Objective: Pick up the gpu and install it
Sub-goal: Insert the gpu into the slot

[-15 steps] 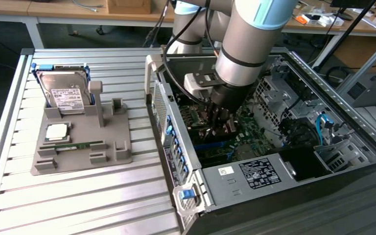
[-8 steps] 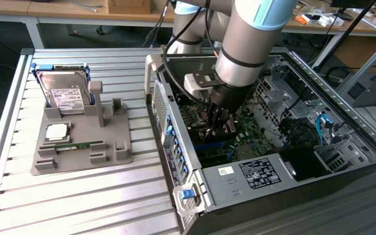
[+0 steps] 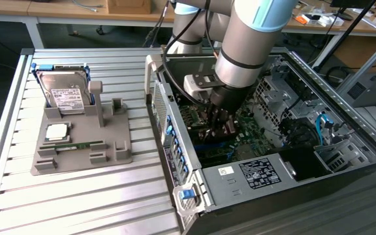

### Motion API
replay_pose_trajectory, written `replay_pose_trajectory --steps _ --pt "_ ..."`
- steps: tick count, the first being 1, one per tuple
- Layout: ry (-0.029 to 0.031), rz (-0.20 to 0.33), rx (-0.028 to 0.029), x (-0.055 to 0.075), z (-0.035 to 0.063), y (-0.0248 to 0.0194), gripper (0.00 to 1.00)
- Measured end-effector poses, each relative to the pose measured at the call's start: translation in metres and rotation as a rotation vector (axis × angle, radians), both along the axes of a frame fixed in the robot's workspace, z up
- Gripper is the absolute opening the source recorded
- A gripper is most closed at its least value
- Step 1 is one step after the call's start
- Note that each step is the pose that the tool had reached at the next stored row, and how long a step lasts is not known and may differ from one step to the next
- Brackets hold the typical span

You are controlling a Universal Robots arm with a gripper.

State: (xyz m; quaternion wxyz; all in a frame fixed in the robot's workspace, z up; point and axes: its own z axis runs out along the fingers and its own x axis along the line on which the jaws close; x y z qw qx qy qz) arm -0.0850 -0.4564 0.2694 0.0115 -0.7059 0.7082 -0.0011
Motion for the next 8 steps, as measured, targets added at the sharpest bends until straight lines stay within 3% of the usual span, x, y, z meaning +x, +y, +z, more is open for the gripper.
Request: replay_pose_trajectory --steps 8 --pt "0.0001 -0.016 -0.0021 0.0 -0.0021 -0.0024 0.27"
